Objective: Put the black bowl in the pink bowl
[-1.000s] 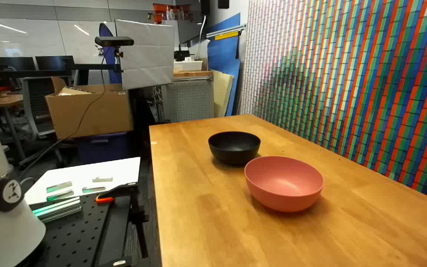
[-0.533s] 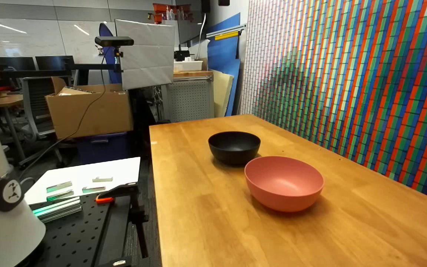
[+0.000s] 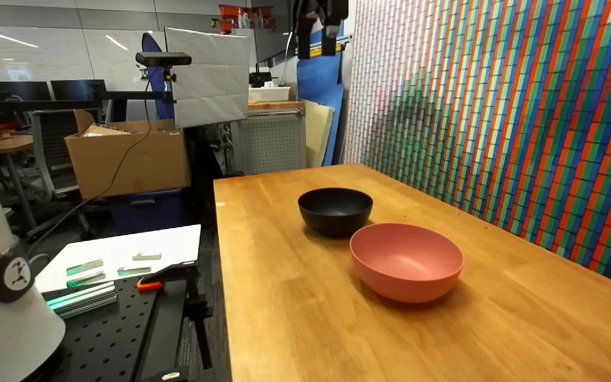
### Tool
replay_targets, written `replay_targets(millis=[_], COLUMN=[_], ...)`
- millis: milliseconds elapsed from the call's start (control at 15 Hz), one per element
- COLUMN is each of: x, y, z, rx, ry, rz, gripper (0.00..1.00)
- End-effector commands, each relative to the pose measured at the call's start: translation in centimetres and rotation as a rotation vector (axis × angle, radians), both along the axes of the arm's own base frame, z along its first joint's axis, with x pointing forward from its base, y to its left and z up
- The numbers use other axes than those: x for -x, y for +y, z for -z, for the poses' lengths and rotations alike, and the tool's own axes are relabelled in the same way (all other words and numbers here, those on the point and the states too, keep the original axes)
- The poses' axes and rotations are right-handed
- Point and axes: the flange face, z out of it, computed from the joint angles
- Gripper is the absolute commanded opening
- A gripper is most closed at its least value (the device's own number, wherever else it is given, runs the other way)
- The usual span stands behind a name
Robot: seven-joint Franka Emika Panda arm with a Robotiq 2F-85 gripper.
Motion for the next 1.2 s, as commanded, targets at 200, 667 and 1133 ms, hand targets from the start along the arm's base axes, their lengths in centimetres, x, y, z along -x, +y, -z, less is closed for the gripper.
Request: replay_targets(millis=[200,667,1133], x=[-7.8,-11.3,-11.8], y=[3.3,5.2,5.4], z=[10.6,19.6,25.5], rx=[0.082,0.097,0.127], ry=[0.021,0.086,0.092], rz=[0.074,0.096,0.113], gripper=[1.00,1.00,1.00])
